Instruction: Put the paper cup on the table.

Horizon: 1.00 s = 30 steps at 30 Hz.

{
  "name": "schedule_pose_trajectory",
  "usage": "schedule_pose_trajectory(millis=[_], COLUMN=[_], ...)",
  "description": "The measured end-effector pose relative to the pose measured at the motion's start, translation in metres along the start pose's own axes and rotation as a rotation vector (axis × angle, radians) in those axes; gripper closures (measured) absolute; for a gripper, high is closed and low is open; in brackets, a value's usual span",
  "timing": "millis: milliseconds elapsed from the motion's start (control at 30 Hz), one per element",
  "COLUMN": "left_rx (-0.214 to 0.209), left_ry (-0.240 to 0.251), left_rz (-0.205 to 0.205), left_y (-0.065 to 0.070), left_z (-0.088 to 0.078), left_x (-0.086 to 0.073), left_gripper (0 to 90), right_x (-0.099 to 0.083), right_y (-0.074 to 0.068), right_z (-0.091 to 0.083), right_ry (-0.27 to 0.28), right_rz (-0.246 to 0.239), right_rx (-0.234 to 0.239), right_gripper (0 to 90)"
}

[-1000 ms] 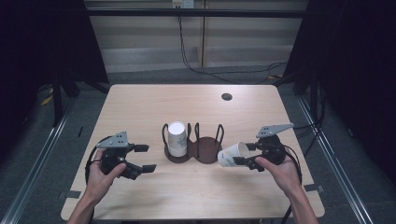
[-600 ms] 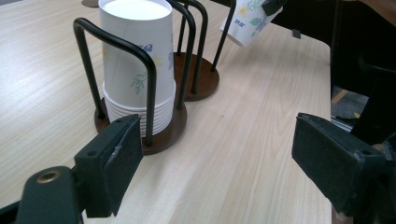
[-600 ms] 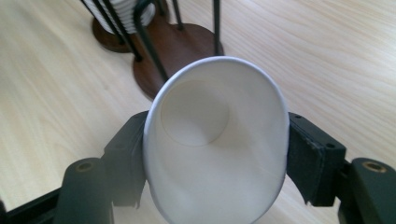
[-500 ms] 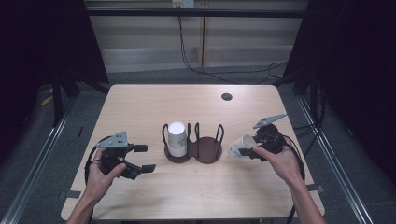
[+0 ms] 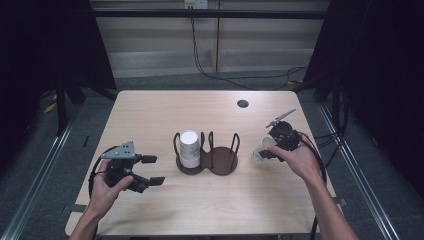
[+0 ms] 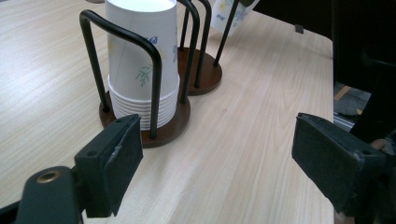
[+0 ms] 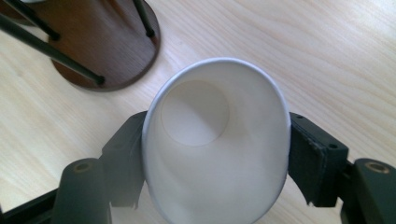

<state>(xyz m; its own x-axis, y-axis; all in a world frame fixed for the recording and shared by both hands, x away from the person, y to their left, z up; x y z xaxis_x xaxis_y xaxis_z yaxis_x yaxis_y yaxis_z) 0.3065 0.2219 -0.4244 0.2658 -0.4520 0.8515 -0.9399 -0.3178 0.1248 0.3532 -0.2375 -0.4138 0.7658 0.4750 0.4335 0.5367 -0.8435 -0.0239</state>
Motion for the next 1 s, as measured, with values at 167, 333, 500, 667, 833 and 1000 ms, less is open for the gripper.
schedule_pose_trajectory(millis=[167, 333, 500, 667, 833, 1000], left_rx=[0.003, -0.002, -0.002, -0.012, -0.013, -0.01], left_ry=[-0.005, 0.001, -0.004, 0.009, 0.006, 0.01], left_rz=[-0.002, -0.004, -0.005, -0.011, -0.007, -0.009], left_y=[0.0, -0.001, -0.001, 0.0, 0.0, 0.0], left_z=[0.001, 0.001, 0.0, 0.001, 0.001, 0.0], left_x=[0.0, -0.001, -0.001, 0.0, 0.0, 0.0], left_gripper=[16.7, 16.7, 16.7, 16.7, 16.7, 16.7], right_x=[0.008, 0.018, 0.028, 0.032, 0.036, 0.039], right_y=[0.004, 0.007, 0.008, 0.006, 0.005, 0.003], right_z=[0.006, 0.014, 0.021, 0.028, 0.034, 0.039], right_ry=[-0.04, -0.099, -0.136, -0.145, -0.134, -0.112], right_rz=[0.004, -0.008, -0.02, -0.019, -0.012, 0.0], right_rx=[-0.014, -0.028, -0.039, -0.044, -0.046, -0.062], right_gripper=[28.7, 28.0, 27.4, 26.3, 23.8, 21.1])
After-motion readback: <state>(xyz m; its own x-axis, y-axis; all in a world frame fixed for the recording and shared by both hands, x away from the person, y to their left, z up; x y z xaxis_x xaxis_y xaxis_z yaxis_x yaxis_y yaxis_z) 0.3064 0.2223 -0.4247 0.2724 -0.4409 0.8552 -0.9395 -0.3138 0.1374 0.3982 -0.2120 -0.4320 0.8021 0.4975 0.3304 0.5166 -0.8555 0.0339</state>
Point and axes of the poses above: each handheld gripper's, and its own axes: z roughly forward along the jaws, x roughly out of its top, y roughly to its right, the point moved 1 cm from there along z, roughly forward along the jaws, and after that the axes turned 4 degrees about z, right-handed, at the moved point
